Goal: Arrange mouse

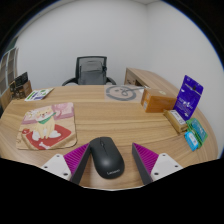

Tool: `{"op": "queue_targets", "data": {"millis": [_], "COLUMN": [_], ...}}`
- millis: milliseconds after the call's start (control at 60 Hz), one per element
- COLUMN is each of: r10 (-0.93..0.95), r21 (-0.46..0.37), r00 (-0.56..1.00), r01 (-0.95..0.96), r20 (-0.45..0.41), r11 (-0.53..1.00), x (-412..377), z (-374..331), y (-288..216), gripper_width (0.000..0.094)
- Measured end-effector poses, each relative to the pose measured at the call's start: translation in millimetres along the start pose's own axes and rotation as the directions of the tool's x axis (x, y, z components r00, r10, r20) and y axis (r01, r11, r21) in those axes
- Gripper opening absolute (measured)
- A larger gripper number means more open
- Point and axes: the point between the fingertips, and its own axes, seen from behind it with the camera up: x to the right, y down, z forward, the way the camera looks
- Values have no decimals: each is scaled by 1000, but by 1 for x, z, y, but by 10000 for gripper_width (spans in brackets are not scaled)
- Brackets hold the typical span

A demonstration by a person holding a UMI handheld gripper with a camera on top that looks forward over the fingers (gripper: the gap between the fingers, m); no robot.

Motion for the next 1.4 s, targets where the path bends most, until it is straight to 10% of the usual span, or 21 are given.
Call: {"op": "queue_targets", "data": {"millis": [417, 583, 1000, 1400], "r10": [30, 35, -13, 39], "r21": [-10, -17, -45, 180], "r00": [999, 999, 1000, 998], "r01": [-30, -35, 13, -47], "r20": [-37, 3, -12, 47], "r11": [999, 999, 999, 983], "x": [15, 1, 6, -44], "z": [17, 16, 12, -70], "y": [-7, -4, -6, -201], "gripper_width": [855, 500, 345, 345]}}
